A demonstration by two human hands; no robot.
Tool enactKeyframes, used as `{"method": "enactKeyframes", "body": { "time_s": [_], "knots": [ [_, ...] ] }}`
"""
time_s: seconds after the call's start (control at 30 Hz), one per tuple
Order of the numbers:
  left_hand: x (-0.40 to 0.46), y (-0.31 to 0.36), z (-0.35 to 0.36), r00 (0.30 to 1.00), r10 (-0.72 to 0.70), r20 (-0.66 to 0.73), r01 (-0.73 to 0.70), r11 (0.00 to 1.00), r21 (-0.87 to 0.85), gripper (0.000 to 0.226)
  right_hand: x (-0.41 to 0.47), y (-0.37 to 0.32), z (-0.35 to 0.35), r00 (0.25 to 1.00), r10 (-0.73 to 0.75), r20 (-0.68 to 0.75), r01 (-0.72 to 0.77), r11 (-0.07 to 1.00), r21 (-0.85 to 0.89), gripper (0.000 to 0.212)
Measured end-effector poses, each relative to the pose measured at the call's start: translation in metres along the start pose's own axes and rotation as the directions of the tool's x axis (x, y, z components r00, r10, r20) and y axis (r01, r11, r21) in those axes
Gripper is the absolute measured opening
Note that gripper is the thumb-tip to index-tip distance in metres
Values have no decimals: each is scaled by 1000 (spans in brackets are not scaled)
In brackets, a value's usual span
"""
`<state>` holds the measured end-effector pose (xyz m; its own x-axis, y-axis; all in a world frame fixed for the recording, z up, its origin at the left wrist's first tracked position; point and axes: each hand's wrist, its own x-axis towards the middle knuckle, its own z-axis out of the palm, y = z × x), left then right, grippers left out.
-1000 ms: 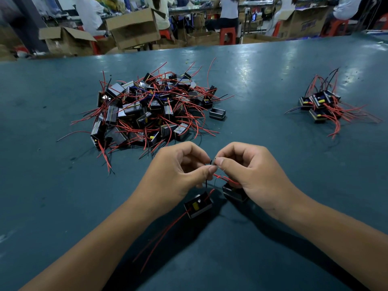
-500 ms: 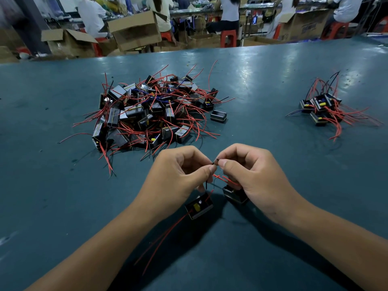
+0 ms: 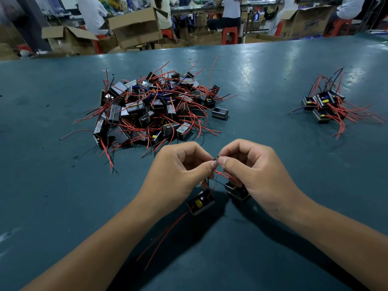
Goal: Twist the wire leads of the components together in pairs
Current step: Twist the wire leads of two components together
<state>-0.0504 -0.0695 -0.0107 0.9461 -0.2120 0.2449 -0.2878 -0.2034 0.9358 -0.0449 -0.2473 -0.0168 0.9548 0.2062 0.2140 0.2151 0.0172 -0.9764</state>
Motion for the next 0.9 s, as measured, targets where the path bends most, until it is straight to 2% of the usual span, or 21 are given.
{"method": "enactKeyframes", "body": {
  "time_s": [0.33,0.5,0.63,0.9],
  "knots": [
    [-2,2,1,1000,6,12,-6,1000,23,8,1,2,2,1000,-25,-12,25,999,-41,17],
    [-4,6,0,997,68,-26,-62,979,194,10,0,0,1,999,-41,2,41,998,-36,14],
    [-6,8,1,995,93,-48,-78,965,252,10,-1,0,1,998,-70,3,70,996,-52,13],
    [-7,14,4,965,264,-10,-232,865,444,4,-2,1,0,991,-131,9,130,969,-210,13]
  ]
}}
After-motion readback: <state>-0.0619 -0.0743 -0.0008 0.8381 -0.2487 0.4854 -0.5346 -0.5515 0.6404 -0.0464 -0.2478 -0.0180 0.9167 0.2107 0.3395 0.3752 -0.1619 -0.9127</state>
